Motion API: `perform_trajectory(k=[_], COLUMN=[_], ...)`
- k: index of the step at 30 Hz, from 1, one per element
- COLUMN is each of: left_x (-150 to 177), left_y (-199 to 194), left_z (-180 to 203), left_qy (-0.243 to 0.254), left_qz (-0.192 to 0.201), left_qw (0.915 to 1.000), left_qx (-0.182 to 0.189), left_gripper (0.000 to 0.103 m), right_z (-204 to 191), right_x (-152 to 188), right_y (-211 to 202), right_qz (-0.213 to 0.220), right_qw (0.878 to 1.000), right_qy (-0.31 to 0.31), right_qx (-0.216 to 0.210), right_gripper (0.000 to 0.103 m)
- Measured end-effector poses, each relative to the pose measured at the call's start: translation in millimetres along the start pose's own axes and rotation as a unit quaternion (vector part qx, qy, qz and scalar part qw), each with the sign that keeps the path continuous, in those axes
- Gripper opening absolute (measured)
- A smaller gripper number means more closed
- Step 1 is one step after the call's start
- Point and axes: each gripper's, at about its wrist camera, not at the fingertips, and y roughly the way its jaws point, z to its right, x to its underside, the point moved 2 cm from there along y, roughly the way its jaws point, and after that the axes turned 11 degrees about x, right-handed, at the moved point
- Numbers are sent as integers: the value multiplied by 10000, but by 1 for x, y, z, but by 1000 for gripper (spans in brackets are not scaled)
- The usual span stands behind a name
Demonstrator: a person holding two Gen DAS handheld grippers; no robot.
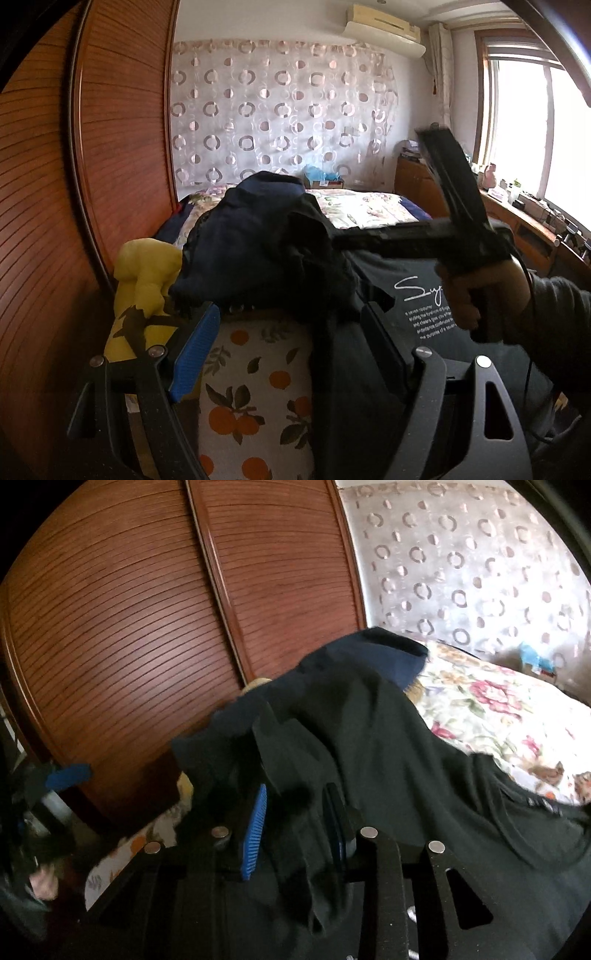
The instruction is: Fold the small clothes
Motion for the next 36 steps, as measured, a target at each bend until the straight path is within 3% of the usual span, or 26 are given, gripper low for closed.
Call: perform_trajectory(k=[5, 6, 8, 9, 15, 22, 31, 36], left_x=[6, 7, 8, 8, 11, 11, 12, 11], left_y=[3, 4, 4, 4, 8, 10, 17, 26], left_z=[4, 5, 6, 6, 9, 16, 30, 40], left_qy=[18, 22, 18, 13, 20, 64, 101, 126], left_qz=[-53, -60, -66, -70, -126, -147, -185, -240], left_qw=[10000, 10000, 10000, 9999, 9999, 9998, 9994, 9990], left_qx=[47, 50, 70, 81, 93, 133, 257, 347], left_gripper=[79, 79, 79, 79, 79, 79, 79, 79], right_z=[1, -1, -2, 0, 24, 65, 93, 108], right_x=[-13, -14, -15, -16, -24, -27, 0, 19], right_y=[12, 14, 19, 19, 2, -31, -64, -48], right_qz=[-39, -89, -222, -221, 60, 401, 142, -336], right_qw=[9998, 9997, 9991, 9990, 10000, 9979, 9942, 9899], right_qy=[-180, -226, -332, -332, -24, 318, 344, 312], right_qx=[40, 54, 150, 187, 51, 398, 1009, 1345], right_gripper=[31, 26, 6, 5, 4, 4, 4, 5])
